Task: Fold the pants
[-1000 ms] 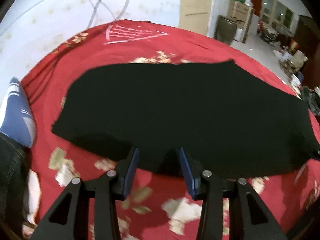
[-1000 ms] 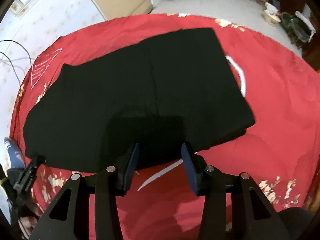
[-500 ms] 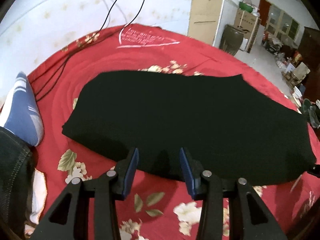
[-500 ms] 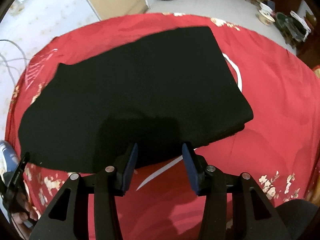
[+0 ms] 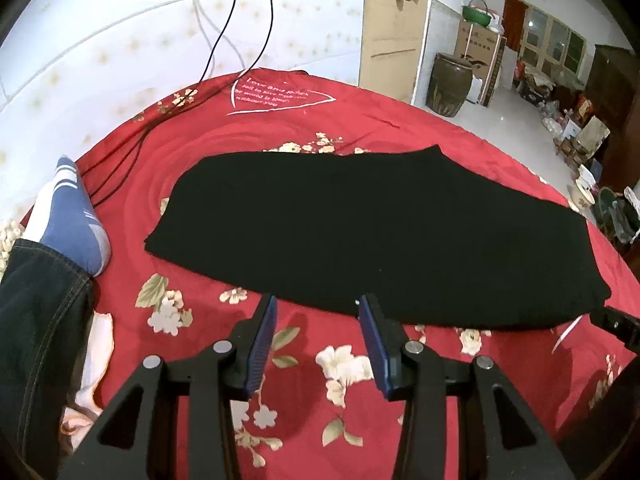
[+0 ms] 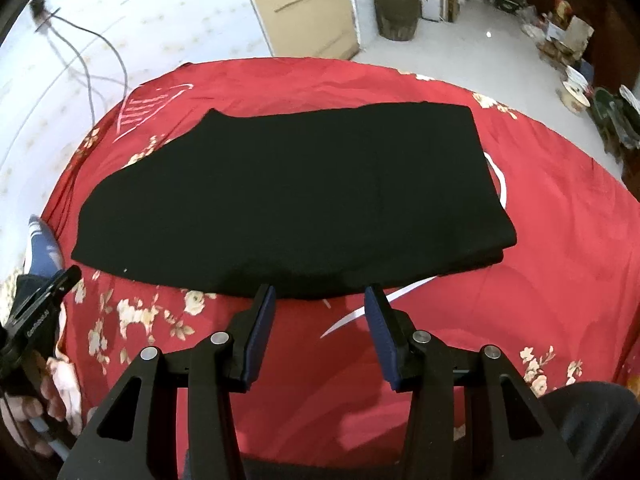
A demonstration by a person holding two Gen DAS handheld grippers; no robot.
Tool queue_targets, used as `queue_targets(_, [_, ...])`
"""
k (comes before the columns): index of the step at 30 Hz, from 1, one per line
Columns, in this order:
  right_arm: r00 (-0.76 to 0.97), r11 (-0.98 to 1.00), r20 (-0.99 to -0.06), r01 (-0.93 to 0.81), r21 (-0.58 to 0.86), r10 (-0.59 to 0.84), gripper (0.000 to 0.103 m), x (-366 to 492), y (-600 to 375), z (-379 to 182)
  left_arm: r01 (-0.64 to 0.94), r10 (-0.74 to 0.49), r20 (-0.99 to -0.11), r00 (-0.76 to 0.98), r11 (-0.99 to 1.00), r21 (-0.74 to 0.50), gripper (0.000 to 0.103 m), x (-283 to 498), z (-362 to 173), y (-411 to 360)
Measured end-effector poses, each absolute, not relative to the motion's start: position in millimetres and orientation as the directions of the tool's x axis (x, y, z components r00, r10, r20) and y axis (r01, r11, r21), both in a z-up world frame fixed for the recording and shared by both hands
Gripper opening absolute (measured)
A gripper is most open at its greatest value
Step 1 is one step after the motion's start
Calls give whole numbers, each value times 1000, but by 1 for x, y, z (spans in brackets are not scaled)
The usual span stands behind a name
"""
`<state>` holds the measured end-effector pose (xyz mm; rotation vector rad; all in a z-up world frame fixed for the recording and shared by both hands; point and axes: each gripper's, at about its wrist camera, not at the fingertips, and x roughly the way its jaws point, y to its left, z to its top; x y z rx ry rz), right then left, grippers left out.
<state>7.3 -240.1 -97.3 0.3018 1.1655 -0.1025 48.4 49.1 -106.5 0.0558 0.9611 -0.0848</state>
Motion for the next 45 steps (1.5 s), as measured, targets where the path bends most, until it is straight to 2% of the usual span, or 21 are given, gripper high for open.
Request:
queue_targets(19, [376,962,-913,147,230,160,47,20,-210,-108,53,-17,-833,553,998,15,46,60,-129,61])
queue_targets(22, [374,961,-910,132,243,179,54,26,-203,-111,10,-4,-835,550,1000,1,46,68,-137,74])
queue_targets(30, [365,964,-909,96,250,200,54,43,-193,-120,-199,44,-836,548,977,-80,46,95,-160,142])
queue_targets(35, [355,960,-910,93,263,215,54,51,-191,-129,-325,9,-840,543,924,-200,46,103,-180,184])
queue_targets(40, [345,958,-911,96,272,224,54,56,-191,-134,-291,-17,-797,604,926,-241,47,118,-183,187])
queue_targets(45, [345,956,-911,101,276,226,54,60,-194,-135,-246,-15,-767,642,943,-224,47,137,-185,183])
